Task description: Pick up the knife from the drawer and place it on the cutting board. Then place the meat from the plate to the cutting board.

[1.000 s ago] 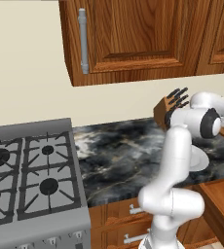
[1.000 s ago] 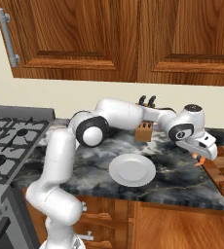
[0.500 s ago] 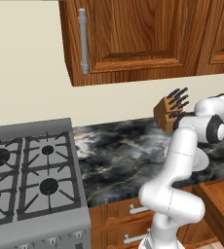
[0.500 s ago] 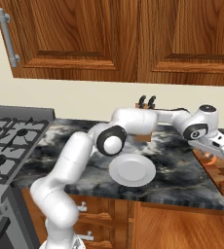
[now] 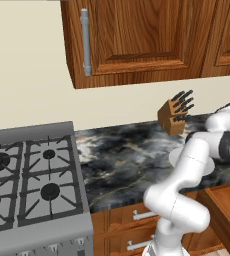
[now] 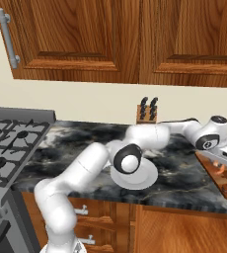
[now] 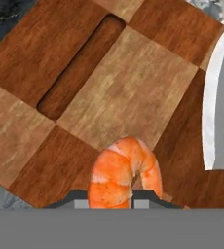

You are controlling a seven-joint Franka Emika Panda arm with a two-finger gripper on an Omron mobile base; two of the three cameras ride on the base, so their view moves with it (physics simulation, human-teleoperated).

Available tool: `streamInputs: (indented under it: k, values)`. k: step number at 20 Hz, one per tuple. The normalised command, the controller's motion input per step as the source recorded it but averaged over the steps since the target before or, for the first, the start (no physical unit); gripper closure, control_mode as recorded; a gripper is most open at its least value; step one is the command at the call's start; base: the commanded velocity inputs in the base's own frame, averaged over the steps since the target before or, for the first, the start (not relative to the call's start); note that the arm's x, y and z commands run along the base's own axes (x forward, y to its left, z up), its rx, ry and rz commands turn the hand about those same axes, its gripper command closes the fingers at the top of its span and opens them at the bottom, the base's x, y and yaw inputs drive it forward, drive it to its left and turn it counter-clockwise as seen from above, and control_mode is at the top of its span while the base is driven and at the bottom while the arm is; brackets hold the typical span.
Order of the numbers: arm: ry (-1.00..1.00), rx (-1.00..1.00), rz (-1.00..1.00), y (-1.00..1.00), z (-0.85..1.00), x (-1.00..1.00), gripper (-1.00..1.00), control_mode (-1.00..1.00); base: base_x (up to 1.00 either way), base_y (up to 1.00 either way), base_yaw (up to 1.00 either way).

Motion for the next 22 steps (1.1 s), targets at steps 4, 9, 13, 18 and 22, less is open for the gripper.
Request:
streamInputs:
  k: [4, 9, 13, 18, 22]
  values:
    - [0.00, 0.00, 0.00, -0.10, -0.38, 0.14, 1.00, -1.00, 0.00, 0.00, 0.00]
    - [0.00, 0.00, 0.00, -0.02, -0.32, 0.12, -1.00, -1.00, 0.00, 0.00, 0.00]
    - [0.00, 0.00, -0.06, 0.00, 0.06, -0.09, -1.00, -1.00, 0.00, 0.00, 0.00]
    - [-0.05, 0.00, -0.14, 0.19, 0.31, -0.53, -1.00, -1.00, 0.00, 0.00, 0.00]
    - [-0.05, 0.00, -0.15, 0.35, 0.26, -0.59, -1.00, -1.00, 0.00, 0.00, 0.00]
